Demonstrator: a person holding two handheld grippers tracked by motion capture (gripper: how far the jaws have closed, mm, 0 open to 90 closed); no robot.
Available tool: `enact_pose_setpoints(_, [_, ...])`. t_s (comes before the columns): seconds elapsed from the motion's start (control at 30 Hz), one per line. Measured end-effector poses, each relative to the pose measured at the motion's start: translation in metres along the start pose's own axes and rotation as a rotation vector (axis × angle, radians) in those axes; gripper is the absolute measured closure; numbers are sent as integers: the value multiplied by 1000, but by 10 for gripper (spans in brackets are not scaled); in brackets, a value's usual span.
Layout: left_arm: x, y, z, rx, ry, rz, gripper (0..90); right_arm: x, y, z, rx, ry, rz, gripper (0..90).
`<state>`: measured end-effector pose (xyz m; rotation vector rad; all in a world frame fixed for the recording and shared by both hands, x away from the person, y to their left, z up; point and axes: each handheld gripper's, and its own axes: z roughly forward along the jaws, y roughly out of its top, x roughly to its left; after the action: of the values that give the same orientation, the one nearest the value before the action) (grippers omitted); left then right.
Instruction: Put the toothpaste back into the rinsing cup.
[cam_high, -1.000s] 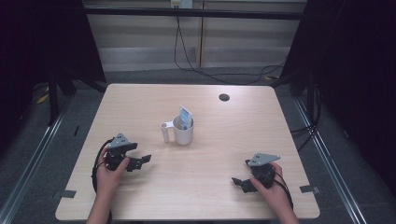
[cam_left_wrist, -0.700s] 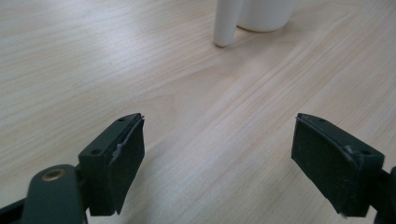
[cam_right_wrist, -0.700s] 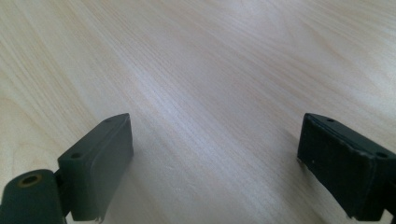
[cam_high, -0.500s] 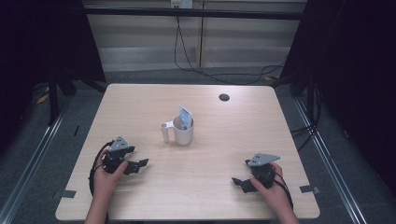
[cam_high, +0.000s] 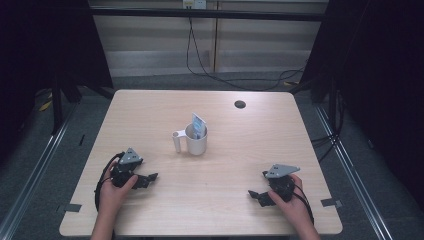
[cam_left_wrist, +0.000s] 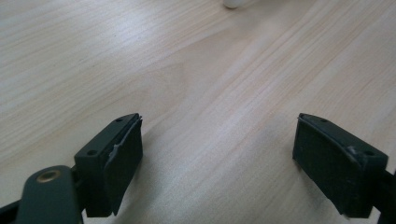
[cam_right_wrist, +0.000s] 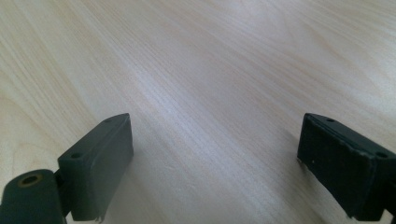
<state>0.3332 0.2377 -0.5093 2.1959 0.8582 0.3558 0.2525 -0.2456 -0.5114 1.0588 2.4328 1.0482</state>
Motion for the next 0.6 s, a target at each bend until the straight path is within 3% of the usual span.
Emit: enact_pose_setpoints(0.6, [0, 0, 2, 1, 4, -19, 122, 0, 0, 0, 0, 0, 0, 99])
